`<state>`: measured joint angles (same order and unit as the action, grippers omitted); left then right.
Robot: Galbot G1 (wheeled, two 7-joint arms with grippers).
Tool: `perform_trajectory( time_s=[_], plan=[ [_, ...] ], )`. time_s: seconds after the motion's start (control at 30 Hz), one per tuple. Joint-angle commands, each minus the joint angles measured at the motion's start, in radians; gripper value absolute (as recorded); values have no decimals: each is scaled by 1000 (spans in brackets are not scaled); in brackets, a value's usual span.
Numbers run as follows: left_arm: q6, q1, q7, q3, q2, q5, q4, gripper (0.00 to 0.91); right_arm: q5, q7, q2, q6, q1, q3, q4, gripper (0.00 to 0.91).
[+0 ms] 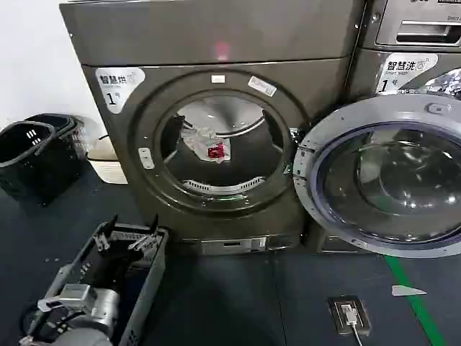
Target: Grasp the clothes from the dryer.
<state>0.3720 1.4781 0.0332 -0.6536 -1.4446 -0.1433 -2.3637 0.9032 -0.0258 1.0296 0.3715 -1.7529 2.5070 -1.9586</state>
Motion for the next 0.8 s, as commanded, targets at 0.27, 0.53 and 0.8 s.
perform_trajectory(
  time_s=[0.27,0.53,0.8],
  plan=[
    [-1,-5,8,-2,-8,6,-1,907,20,5,8,-18,5,-13,-17,907],
    [0,-5,13,-1,-16,3,-5,907,21,-2,7,-19,4,-11,-13,907],
    [1,-8,18,1,-19,3,-4,907,19,-1,7,-21,8,-15,-12,907]
  ],
)
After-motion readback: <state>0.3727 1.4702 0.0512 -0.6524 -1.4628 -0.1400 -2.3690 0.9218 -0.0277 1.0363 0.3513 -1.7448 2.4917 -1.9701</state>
